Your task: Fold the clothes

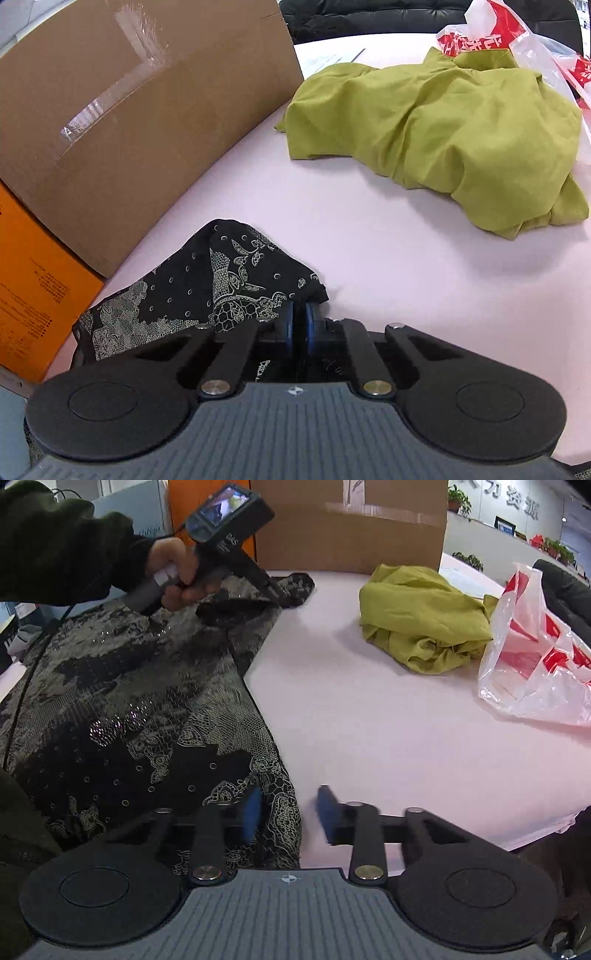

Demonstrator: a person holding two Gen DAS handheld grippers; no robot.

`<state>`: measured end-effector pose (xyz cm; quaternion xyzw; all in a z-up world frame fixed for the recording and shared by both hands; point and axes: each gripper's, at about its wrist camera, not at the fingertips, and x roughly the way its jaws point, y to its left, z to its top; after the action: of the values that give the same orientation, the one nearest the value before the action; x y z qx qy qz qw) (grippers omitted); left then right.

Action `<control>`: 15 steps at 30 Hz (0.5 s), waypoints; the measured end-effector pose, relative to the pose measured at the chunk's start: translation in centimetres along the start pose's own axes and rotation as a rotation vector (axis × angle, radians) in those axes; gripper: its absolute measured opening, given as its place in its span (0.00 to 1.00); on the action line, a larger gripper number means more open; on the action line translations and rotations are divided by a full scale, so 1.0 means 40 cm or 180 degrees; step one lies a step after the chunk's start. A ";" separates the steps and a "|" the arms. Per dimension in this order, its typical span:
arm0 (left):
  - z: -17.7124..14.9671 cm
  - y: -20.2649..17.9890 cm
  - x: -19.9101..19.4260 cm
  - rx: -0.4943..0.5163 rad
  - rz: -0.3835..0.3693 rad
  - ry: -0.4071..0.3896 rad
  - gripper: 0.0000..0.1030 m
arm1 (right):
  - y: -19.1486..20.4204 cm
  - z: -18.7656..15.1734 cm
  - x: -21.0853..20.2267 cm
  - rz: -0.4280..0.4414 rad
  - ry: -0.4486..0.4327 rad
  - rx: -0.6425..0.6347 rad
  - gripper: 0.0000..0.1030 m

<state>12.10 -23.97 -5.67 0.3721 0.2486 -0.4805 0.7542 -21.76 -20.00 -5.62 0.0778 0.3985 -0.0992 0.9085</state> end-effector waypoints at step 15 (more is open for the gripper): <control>0.073 0.253 -0.101 -0.0651 -0.0051 -0.0280 0.05 | 0.074 0.092 -0.186 0.0557 -0.0320 0.0524 0.02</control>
<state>19.68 -21.50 2.29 0.2698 0.2659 -0.4745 0.7946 -23.38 -17.06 2.53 0.1815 0.3346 -0.0558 0.9230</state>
